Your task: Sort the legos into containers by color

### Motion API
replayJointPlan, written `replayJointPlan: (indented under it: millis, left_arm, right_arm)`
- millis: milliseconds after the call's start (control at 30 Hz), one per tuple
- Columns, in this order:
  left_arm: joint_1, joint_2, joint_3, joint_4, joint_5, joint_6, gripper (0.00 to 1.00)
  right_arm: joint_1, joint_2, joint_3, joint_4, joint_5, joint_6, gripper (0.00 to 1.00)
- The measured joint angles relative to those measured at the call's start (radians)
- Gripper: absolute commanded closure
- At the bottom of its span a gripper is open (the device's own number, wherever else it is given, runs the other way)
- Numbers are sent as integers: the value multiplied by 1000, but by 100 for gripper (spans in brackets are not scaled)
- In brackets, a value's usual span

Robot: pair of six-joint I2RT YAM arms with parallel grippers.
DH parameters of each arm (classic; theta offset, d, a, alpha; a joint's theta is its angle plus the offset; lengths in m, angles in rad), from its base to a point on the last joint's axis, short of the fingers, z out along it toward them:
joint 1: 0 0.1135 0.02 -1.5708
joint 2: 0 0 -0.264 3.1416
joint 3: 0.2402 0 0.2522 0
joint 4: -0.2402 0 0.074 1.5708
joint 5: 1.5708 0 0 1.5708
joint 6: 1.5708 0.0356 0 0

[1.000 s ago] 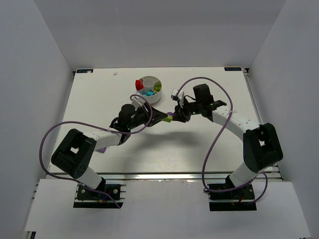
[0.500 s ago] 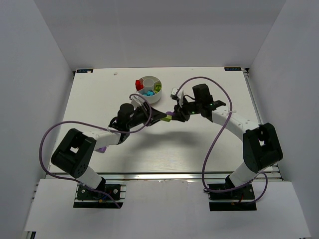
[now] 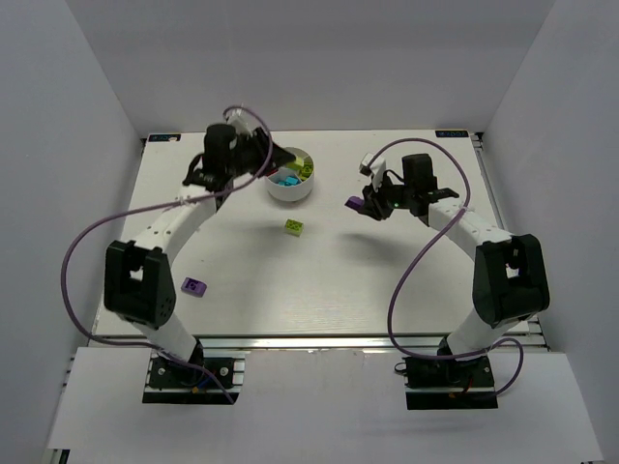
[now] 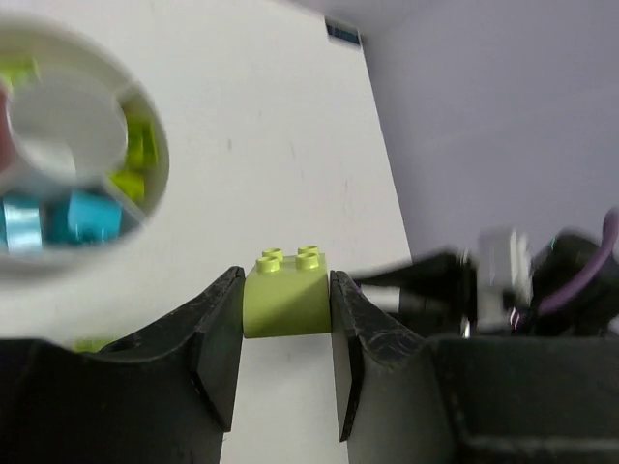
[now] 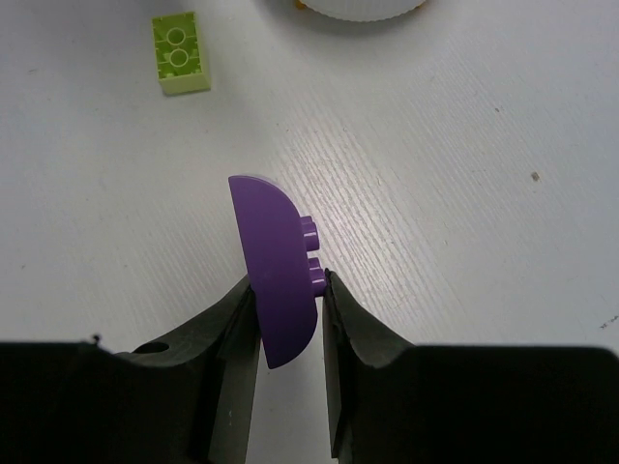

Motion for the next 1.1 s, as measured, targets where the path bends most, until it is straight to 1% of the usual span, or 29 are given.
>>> replayJointPlan:
  millis: [67,133,267,333,367,433,600,933,1100]
  left_arm:
    - [1,88,197,-108,-43,67,100]
    - [0,211,428,-203,-100,137,100]
    - [-1,435,785,-391,-196,240,100]
    - [-1,542,917,-457,-232,277,100]
    - [-1,577,953,-482,-243,288,100]
    - [-1,637,989,-519,-264,307,100]
    - [-2,711,990,-552,-290,316,100]
    - [-5,713,978,-511,-303,319,100]
    - [-5,711,905,-431,-289,294,100]
  right_arm:
    - [0,-1,-2,2,-3,0,100]
    - [0,-7,-14,13,-5,0,100]
    - [0,-27,-46,18,-12,1,100]
    - [0,-39,-62,19,-15,0,100]
    - [0,-45,-69,19,-18,1,100]
    - [0,-53,-83,21,-25,1,100]
    - [0,-55,-98,23,-31,2,100]
    - [0,-64,-99,22,-36,2,100]
    - [0,-68,-102,23,-36,2,100]
